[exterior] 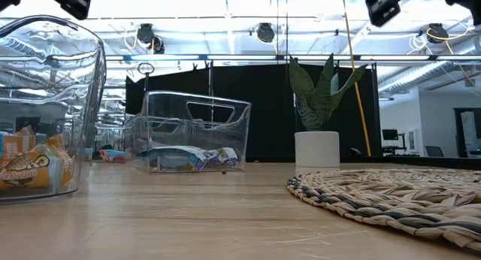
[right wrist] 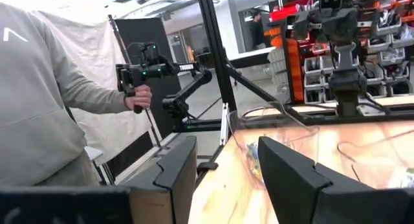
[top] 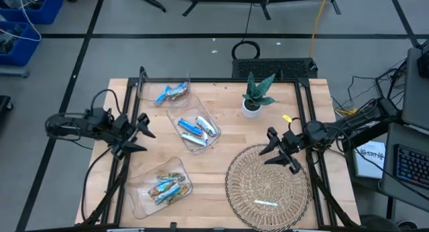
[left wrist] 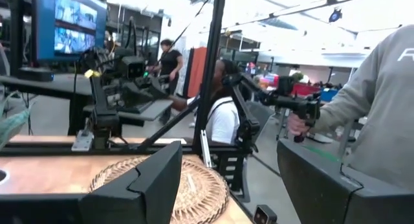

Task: Pick and place Granola Bars by type
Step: Return to Home Position

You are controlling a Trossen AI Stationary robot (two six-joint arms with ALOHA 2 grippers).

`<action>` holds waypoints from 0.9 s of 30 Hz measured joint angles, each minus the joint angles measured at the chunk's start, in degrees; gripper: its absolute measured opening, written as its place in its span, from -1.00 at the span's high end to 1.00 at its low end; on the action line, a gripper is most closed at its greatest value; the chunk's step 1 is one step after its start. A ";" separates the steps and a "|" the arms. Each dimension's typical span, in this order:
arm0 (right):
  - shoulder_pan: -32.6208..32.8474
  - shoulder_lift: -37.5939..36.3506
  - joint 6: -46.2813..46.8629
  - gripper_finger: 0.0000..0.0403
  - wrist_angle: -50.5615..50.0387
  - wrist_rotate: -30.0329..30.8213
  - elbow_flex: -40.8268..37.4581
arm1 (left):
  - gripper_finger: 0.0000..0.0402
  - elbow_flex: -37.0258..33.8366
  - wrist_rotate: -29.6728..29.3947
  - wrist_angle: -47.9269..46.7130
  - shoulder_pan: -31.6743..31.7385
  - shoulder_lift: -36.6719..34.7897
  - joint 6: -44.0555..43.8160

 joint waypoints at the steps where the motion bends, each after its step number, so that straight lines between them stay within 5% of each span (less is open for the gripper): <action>1: 0.00 -0.68 0.16 0.23 0.50 0.01 -1.04 | -0.26 -0.63 0.02 0.74 -0.10 -0.44 0.00; 15: -0.02 -9.20 1.32 0.23 6.21 0.46 -12.89 | -0.27 -4.54 0.02 0.87 -0.31 -3.06 -0.48; 27: 0.10 -12.17 -1.62 0.23 5.86 10.57 -16.63 | -0.32 -5.82 0.17 0.35 -0.31 -3.66 1.20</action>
